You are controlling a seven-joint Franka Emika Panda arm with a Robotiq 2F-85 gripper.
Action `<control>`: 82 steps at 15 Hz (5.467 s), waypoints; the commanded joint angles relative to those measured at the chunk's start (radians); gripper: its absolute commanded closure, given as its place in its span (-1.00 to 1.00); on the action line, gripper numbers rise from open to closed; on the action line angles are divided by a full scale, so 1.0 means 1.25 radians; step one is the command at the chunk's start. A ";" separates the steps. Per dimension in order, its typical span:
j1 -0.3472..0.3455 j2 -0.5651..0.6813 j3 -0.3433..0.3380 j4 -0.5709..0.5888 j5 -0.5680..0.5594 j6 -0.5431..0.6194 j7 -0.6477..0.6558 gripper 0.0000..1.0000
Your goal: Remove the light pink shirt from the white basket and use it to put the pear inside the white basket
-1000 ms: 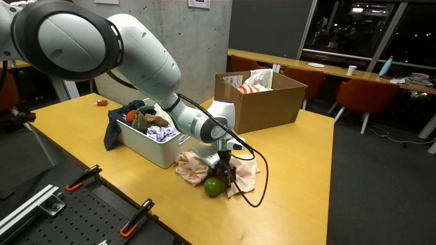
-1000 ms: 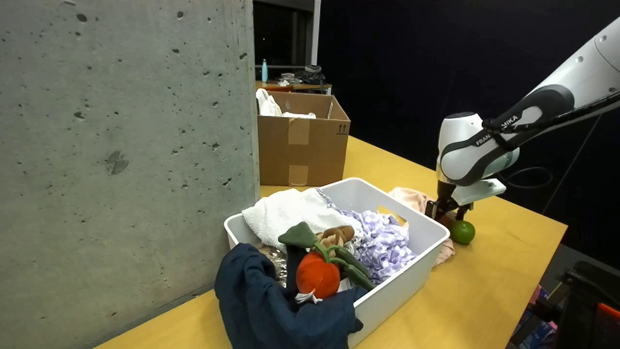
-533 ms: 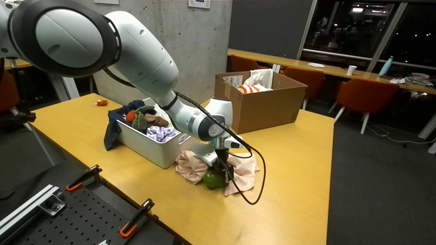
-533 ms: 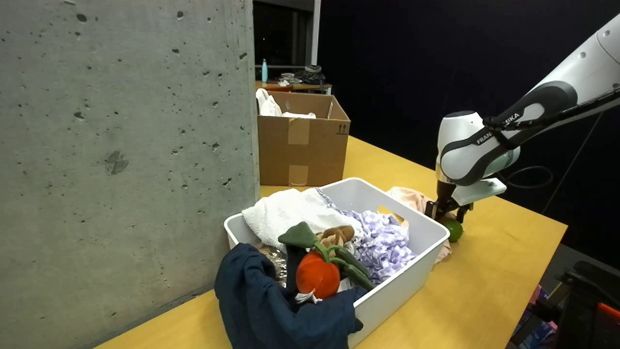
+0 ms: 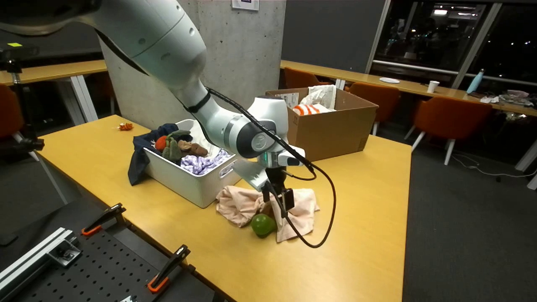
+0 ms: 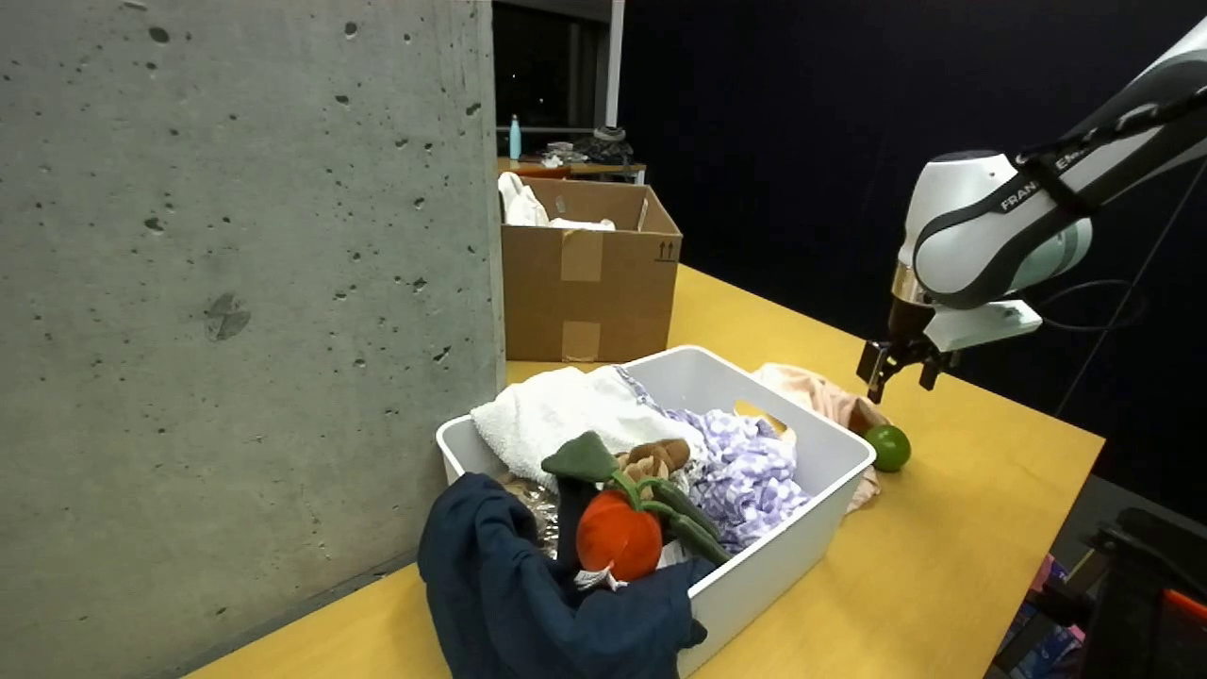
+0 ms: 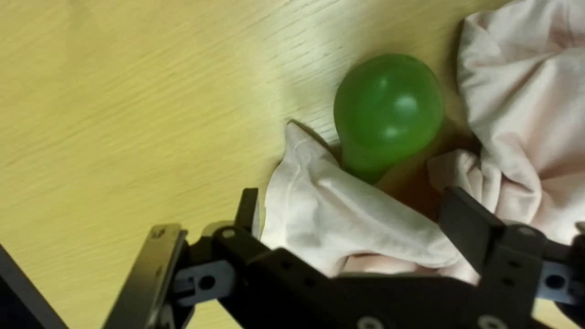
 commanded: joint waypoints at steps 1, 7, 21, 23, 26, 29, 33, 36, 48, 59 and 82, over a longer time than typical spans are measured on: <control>-0.004 -0.040 0.013 -0.026 -0.005 0.046 0.003 -1.00; -0.008 0.032 0.086 0.067 0.025 0.040 -0.011 -1.00; -0.052 0.114 0.088 0.125 0.029 0.025 -0.015 -0.35; -0.055 0.115 0.088 0.126 0.029 0.026 -0.014 -0.02; -0.054 0.107 0.085 0.119 0.027 0.027 -0.012 0.43; -0.056 0.099 0.081 0.113 0.027 0.028 -0.013 0.90; -0.056 0.070 0.068 0.077 0.024 0.036 -0.010 1.00; -0.051 0.033 0.051 0.037 0.019 0.044 -0.003 0.98; -0.012 -0.075 0.032 -0.047 0.001 0.033 0.012 0.98; -0.009 -0.267 -0.021 -0.198 -0.032 0.031 0.025 0.98; -0.012 -0.441 -0.050 -0.326 -0.171 -0.071 0.170 0.39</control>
